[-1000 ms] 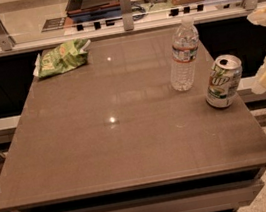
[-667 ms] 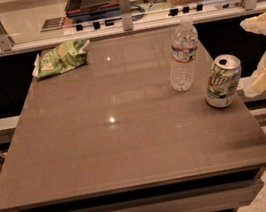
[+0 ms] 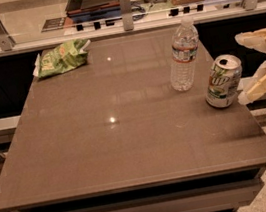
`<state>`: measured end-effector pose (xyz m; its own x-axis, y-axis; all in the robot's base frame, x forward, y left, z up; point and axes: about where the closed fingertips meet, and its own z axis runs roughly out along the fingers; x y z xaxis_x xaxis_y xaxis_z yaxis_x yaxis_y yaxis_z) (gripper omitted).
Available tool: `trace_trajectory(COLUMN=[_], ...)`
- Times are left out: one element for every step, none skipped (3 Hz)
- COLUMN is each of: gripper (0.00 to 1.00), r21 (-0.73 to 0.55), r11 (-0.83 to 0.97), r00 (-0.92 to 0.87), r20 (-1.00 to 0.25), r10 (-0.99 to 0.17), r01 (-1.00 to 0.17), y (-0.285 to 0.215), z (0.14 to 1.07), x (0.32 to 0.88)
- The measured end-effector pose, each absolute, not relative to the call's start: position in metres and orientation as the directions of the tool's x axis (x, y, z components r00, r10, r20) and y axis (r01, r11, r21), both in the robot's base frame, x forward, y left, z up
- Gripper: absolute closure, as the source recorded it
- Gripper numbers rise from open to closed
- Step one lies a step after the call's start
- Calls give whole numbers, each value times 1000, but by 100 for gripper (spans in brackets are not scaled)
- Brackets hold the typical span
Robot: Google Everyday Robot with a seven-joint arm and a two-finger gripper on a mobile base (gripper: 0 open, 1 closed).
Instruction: Move 7up can near green jalapeno chip bag
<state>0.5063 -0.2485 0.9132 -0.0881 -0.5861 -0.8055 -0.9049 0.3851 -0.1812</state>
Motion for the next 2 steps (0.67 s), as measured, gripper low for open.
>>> trace_trajectory(gripper=[0,0], r21=[-141,-114], r11=[394,390], r00=[-82,-73], r20=[-864,-898], r10=[-497,-434], r01=[-908,-914], y=[-250,-247], z=[894,880], x=[512,515])
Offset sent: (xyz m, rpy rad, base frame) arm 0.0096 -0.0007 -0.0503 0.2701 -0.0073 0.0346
